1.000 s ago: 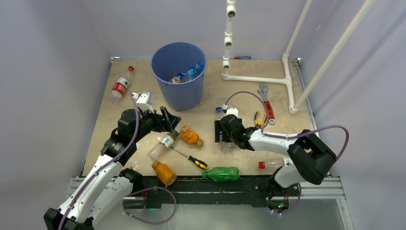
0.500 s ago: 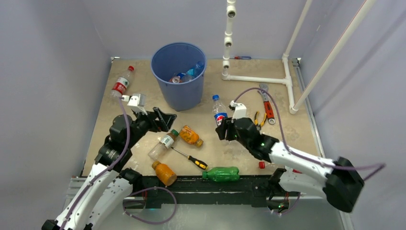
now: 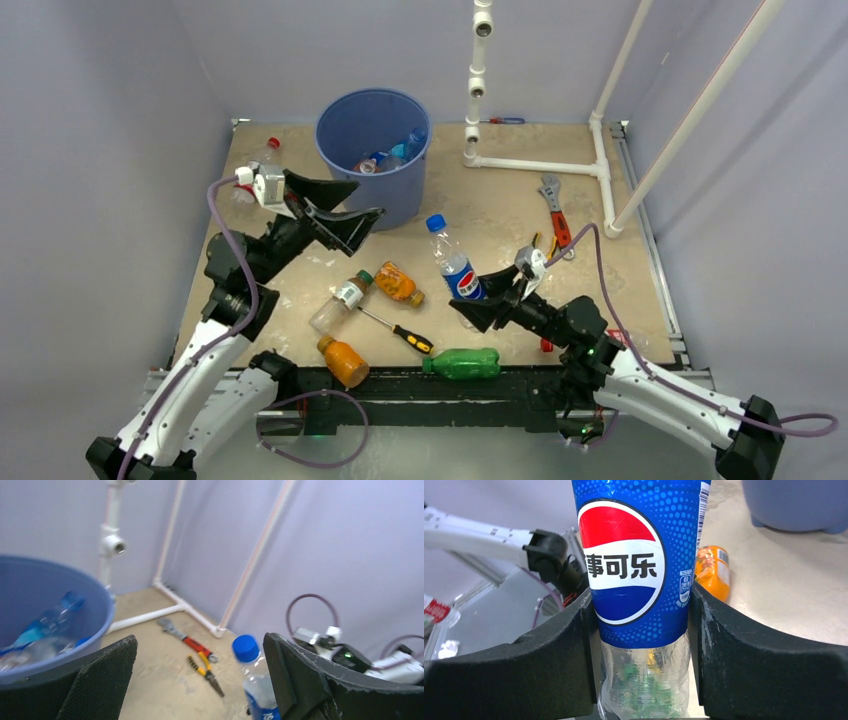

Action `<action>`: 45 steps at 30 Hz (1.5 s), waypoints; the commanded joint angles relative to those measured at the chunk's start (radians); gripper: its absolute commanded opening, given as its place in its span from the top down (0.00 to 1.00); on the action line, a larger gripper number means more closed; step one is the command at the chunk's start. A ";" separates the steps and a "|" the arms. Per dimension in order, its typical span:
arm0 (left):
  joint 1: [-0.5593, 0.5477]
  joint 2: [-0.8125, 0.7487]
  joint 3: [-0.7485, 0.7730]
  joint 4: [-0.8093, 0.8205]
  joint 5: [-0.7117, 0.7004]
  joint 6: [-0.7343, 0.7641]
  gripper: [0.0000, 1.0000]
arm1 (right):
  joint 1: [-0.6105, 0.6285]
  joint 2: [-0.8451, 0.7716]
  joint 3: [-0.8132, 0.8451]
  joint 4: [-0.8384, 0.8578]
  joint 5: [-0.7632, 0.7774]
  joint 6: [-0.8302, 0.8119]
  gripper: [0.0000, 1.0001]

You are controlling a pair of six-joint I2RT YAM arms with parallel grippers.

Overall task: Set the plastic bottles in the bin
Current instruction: Pick up the plastic bottle at the center of the board.

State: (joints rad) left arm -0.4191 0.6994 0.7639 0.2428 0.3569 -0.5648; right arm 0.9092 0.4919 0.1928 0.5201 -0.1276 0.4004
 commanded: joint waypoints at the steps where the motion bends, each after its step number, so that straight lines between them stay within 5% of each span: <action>1: 0.002 0.079 -0.054 0.445 0.294 -0.133 0.03 | 0.009 0.029 -0.007 0.196 -0.092 -0.036 0.68; 5: -0.017 0.163 -0.091 0.608 0.414 -0.227 0.03 | 0.020 0.070 -0.006 0.263 -0.074 -0.034 0.72; 15: -0.044 0.152 -0.130 0.549 0.401 -0.167 0.06 | 0.121 0.239 0.030 0.409 -0.001 -0.049 0.88; 27: -0.072 0.133 -0.132 0.492 0.398 -0.133 0.15 | 0.215 0.308 0.057 0.495 0.123 -0.083 0.90; 32: -0.079 0.146 -0.127 0.492 0.402 -0.148 0.27 | 0.236 0.346 0.088 0.506 0.125 -0.092 0.90; 41: -0.084 0.138 -0.123 0.481 0.395 -0.157 0.23 | 0.280 0.417 0.120 0.507 0.164 -0.120 0.91; 45: -0.093 0.135 -0.123 0.483 0.400 -0.154 0.33 | 0.288 0.436 0.123 0.504 0.177 -0.123 0.91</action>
State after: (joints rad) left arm -0.5003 0.8467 0.6334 0.7155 0.7513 -0.7227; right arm 1.1866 0.9180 0.2707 0.9665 0.0128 0.3077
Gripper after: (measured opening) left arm 0.722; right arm 0.568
